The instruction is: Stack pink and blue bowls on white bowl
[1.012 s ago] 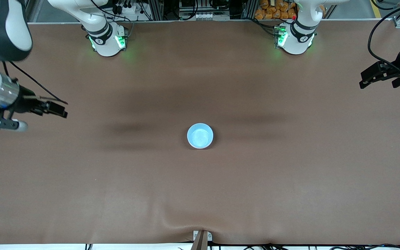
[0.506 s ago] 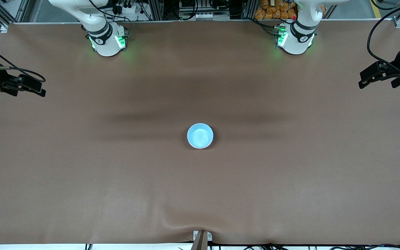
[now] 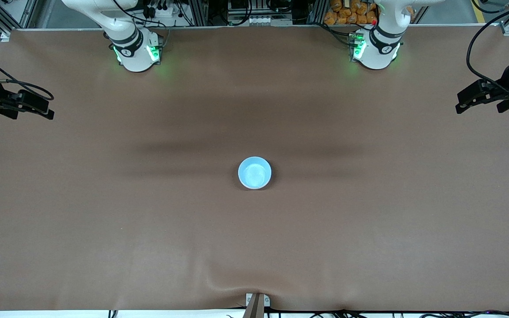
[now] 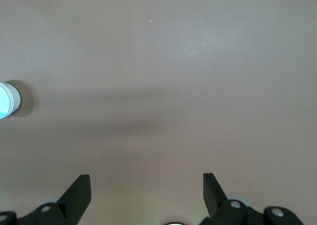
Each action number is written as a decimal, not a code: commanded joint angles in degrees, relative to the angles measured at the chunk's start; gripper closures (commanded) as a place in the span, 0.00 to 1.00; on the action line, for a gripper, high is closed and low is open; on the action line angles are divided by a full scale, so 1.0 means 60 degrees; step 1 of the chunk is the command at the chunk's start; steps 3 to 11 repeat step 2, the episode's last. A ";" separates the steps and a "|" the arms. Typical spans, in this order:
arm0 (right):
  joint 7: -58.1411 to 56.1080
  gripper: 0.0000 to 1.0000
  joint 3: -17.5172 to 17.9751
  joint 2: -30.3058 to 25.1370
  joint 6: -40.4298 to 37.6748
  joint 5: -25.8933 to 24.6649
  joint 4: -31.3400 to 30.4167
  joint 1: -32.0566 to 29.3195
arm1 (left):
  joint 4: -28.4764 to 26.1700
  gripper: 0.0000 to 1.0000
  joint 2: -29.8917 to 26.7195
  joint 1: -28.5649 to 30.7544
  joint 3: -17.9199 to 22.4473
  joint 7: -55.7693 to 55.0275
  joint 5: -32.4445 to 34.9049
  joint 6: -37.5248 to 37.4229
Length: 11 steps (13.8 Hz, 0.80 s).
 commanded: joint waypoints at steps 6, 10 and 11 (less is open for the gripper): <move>-0.0204 0.00 0.0260 -0.0060 -0.0129 -0.0286 0.0006 -0.0276 | 0.0070 0.00 0.0028 0.0050 -0.0110 0.0008 -0.0136 -0.0026; -0.0204 0.00 0.0260 -0.0060 -0.0129 -0.0286 0.0006 -0.0276 | 0.0070 0.00 0.0028 0.0050 -0.0110 0.0008 -0.0136 -0.0026; -0.0204 0.00 0.0260 -0.0060 -0.0129 -0.0286 0.0006 -0.0276 | 0.0070 0.00 0.0028 0.0050 -0.0110 0.0008 -0.0136 -0.0026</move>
